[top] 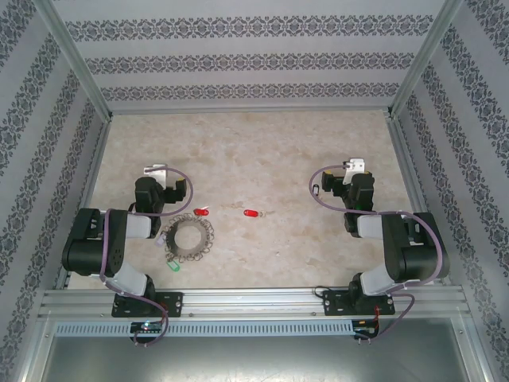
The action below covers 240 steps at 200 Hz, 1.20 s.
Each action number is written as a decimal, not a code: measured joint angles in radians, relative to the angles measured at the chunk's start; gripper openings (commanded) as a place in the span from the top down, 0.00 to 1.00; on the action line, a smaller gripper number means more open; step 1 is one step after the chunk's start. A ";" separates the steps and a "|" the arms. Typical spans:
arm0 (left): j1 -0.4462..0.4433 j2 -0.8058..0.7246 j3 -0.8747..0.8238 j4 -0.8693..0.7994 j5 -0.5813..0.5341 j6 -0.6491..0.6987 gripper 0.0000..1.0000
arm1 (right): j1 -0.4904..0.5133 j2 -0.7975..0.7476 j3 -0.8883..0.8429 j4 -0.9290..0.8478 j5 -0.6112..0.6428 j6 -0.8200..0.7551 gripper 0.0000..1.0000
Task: Put the keys on the keyring
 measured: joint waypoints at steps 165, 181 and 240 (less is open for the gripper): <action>0.000 0.000 0.000 0.000 0.000 0.000 0.01 | 0.000 0.000 -0.005 0.022 -0.020 -0.002 0.02; 0.000 0.000 0.000 0.000 0.000 0.000 0.01 | 0.000 0.000 -0.010 0.026 -0.023 -0.005 0.02; 0.000 -0.044 -0.065 0.043 -0.001 0.000 0.01 | 0.014 -0.015 -0.055 0.064 -0.024 -0.022 0.02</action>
